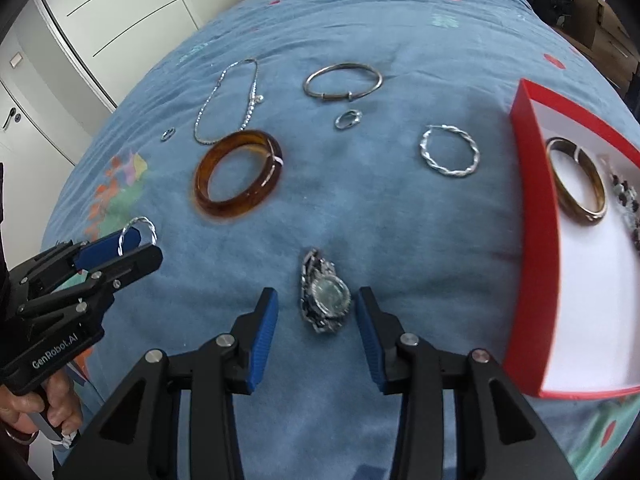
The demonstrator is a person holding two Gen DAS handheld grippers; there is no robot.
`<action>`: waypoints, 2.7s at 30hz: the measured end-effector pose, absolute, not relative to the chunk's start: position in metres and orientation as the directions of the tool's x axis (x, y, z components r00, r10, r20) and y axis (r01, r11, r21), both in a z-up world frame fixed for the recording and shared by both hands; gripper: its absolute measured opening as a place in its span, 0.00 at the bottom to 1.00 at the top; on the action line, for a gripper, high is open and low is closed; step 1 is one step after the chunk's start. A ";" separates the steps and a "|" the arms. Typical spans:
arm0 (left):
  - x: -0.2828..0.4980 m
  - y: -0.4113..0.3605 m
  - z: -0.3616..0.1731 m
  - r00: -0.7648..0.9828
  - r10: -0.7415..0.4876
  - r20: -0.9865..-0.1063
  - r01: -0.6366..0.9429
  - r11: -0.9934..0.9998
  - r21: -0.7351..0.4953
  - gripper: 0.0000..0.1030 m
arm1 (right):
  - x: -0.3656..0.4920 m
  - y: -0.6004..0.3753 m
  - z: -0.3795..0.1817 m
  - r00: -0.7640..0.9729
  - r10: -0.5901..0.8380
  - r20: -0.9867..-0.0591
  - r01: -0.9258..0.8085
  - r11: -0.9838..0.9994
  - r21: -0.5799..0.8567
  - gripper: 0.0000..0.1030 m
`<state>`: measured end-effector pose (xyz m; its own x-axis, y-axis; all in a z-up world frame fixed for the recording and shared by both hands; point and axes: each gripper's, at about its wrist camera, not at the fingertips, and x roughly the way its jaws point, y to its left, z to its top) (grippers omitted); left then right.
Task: Organize jewelry
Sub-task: 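Carry hoop and wristwatch into the red box and open both tools, then withdraw both tools from the box toward the remaining jewelry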
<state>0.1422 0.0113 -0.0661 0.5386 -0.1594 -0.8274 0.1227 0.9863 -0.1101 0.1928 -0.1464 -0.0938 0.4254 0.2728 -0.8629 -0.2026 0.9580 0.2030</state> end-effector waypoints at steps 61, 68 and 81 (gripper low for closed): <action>0.203 -0.281 -0.073 0.322 -0.289 -0.902 0.623 0.782 -0.028 0.36 | 0.176 -0.398 -0.080 0.363 0.179 -0.915 -0.141 0.981 0.136 0.19; 0.204 -0.283 -0.073 0.324 -0.268 -0.907 0.651 0.759 0.008 0.40 | 0.179 -0.393 -0.078 0.329 0.175 -0.928 -0.154 0.979 0.130 0.19; 0.182 -0.270 -0.044 0.405 -0.245 -0.881 0.655 0.750 0.092 0.59 | 0.160 -0.400 -0.040 0.370 0.122 -0.921 -0.122 0.989 0.083 0.33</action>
